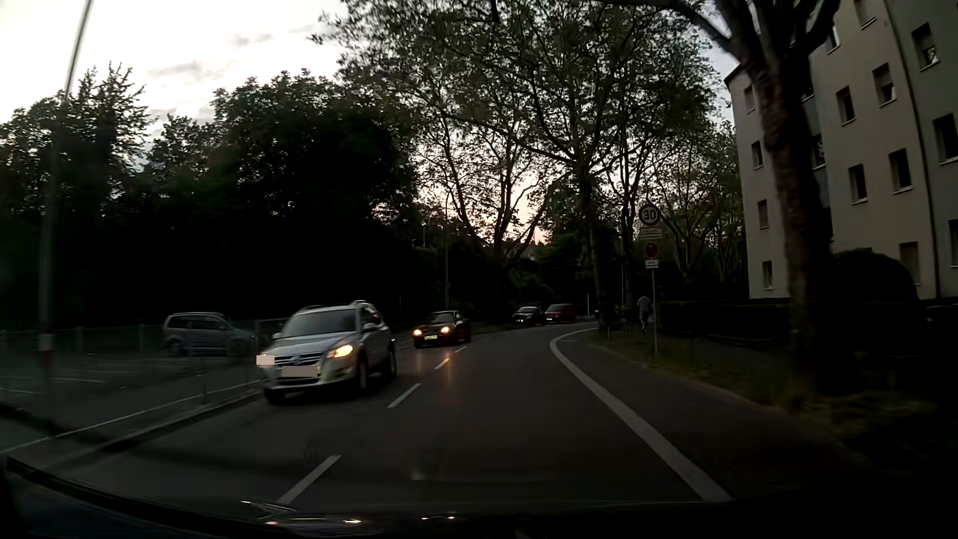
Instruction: Follow the waypoints while adhering to traffic rules and regulations
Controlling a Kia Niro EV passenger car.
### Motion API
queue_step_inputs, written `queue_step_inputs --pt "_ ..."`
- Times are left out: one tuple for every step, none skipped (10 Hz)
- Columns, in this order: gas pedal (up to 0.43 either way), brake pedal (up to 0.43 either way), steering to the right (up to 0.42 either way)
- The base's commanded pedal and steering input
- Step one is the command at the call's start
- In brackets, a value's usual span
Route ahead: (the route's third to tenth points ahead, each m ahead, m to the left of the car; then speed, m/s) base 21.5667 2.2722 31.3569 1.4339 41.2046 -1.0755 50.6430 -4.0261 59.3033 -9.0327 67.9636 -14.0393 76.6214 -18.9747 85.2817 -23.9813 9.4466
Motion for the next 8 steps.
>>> queue_step_inputs --pt "0.059 0.000 -0.001" --pt "0.059 0.000 -0.001" --pt "0.059 0.000 -0.001" --pt "0.059 0.000 0.000" --pt "0.059 0.000 0.000" --pt "0.059 0.000 0.002" --pt "0.059 0.000 0.002" --pt "0.059 0.000 0.002"
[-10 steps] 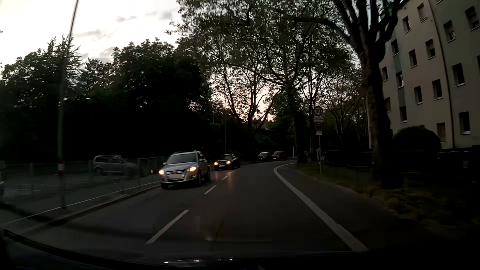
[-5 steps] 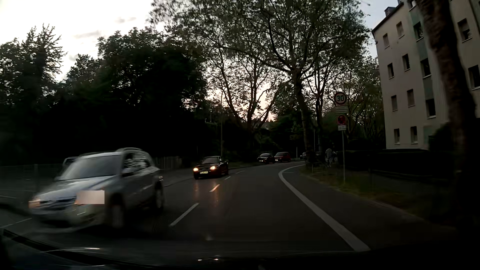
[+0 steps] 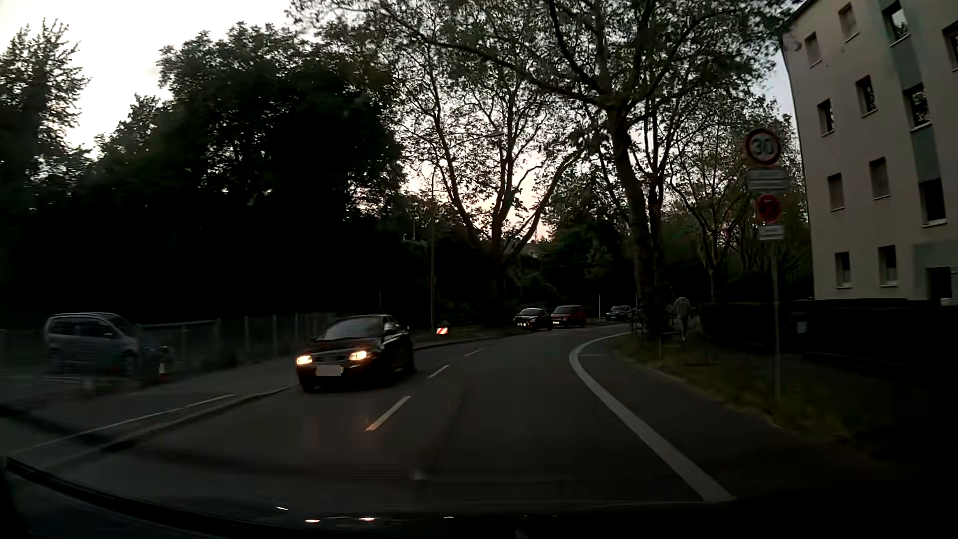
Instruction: Follow the waypoints while adhering to traffic rules and regulations
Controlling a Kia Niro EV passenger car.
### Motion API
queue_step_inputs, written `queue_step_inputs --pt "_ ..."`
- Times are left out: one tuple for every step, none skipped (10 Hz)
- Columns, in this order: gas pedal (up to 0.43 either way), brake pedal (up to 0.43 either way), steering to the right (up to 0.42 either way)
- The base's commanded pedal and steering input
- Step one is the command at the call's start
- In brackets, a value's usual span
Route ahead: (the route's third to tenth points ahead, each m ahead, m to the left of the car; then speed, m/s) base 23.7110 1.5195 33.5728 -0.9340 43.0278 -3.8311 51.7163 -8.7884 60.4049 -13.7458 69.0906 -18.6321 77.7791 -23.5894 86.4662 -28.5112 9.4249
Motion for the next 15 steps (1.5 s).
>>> queue_step_inputs --pt "0.059 0.000 0.002" --pt "0.059 0.000 0.003" --pt "0.059 0.000 0.004" --pt "0.039 0.000 0.005" --pt "0.039 0.000 0.007" --pt "0.039 0.000 0.009" --pt "0.039 0.000 0.011" --pt "0.039 0.000 0.012" --pt "0.039 0.000 0.014" --pt "0.039 0.000 0.018" --pt "0.039 0.000 0.024" --pt "0.039 0.000 0.030" --pt "0.039 0.000 0.038" --pt "0.039 0.000 0.044" --pt "0.039 0.000 0.048"
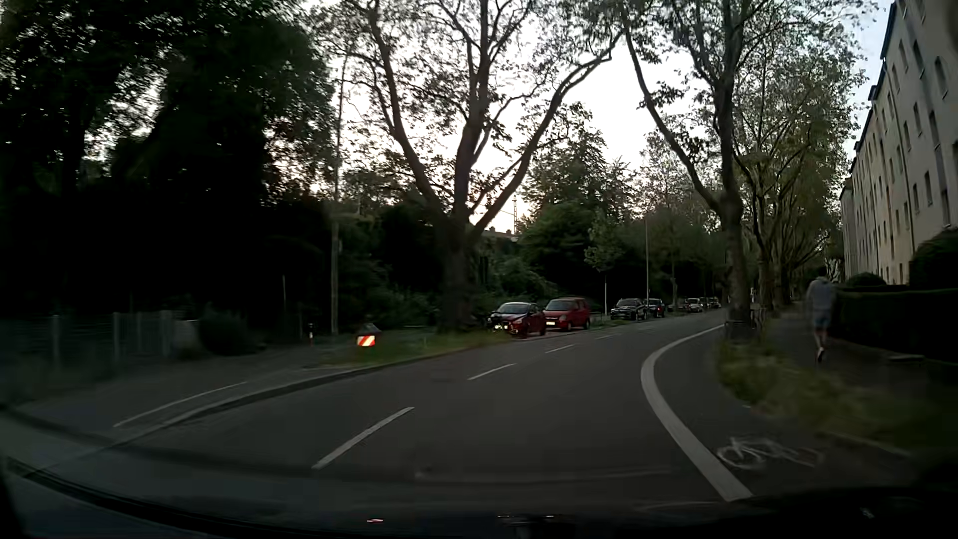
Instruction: Follow the waypoints while adhering to traffic rules and regulations
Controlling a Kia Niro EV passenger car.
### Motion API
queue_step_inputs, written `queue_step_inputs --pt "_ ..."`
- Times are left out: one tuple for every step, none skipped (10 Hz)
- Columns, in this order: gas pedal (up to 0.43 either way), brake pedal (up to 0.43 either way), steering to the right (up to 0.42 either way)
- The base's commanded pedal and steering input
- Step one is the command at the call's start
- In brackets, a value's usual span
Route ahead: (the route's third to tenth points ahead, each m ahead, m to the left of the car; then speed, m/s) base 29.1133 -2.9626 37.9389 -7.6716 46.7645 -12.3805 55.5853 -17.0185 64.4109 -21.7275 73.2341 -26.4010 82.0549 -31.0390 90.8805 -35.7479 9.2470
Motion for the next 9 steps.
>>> queue_step_inputs --pt "0.039 0.000 0.054" --pt "0.039 0.000 0.058" --pt "0.039 0.000 0.061" --pt "0.039 0.000 0.066" --pt "0.039 0.000 0.071" --pt "0.039 0.000 0.079" --pt "0.039 0.000 0.089" --pt "0.039 0.000 0.097" --pt "0.039 0.000 0.105"
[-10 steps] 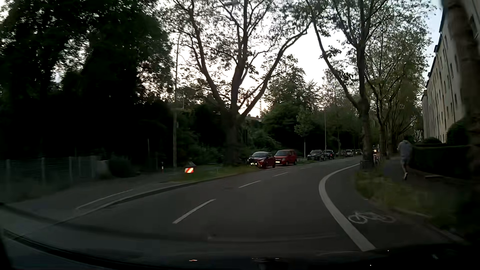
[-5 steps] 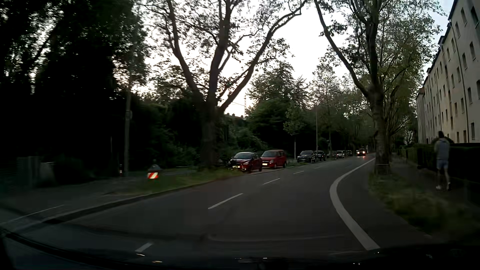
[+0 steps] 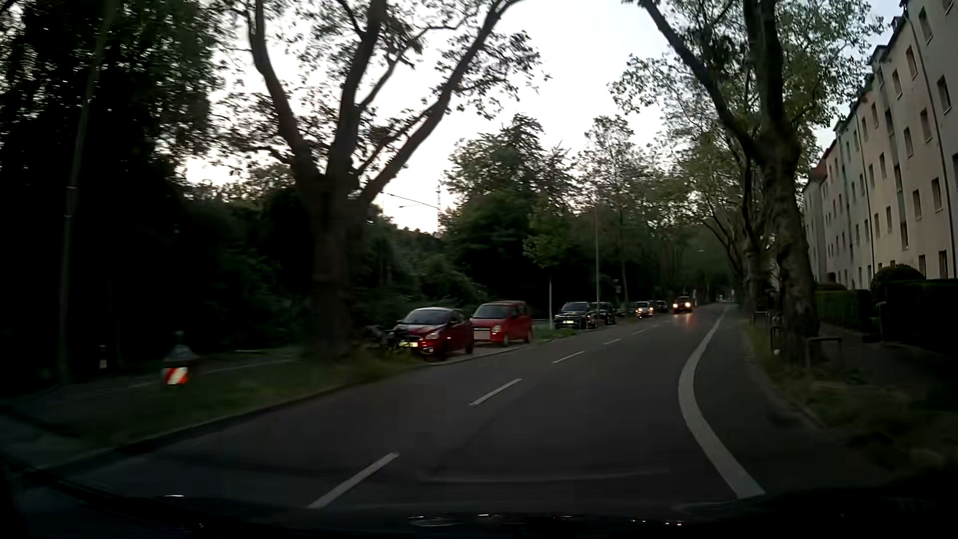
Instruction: Follow the waypoints while adhering to traffic rules and regulations
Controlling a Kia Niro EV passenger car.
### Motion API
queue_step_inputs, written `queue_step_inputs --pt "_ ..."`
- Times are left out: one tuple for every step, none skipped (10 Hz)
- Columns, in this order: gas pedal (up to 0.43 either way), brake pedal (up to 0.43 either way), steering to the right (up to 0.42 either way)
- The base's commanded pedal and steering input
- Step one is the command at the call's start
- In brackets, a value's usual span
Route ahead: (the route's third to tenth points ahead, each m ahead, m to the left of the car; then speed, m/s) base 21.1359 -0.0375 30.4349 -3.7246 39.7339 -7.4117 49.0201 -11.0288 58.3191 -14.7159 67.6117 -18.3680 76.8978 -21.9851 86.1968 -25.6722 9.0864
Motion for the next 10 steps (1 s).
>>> queue_step_inputs --pt "0.039 0.000 0.111" --pt "0.039 0.000 0.114" --pt "0.039 0.000 0.116" --pt "0.039 0.000 0.117" --pt "0.039 0.000 0.117" --pt "0.039 0.000 0.117" --pt "0.039 0.000 0.117" --pt "0.047 0.000 0.116" --pt "0.067 0.000 0.116" --pt "0.079 0.000 0.116"
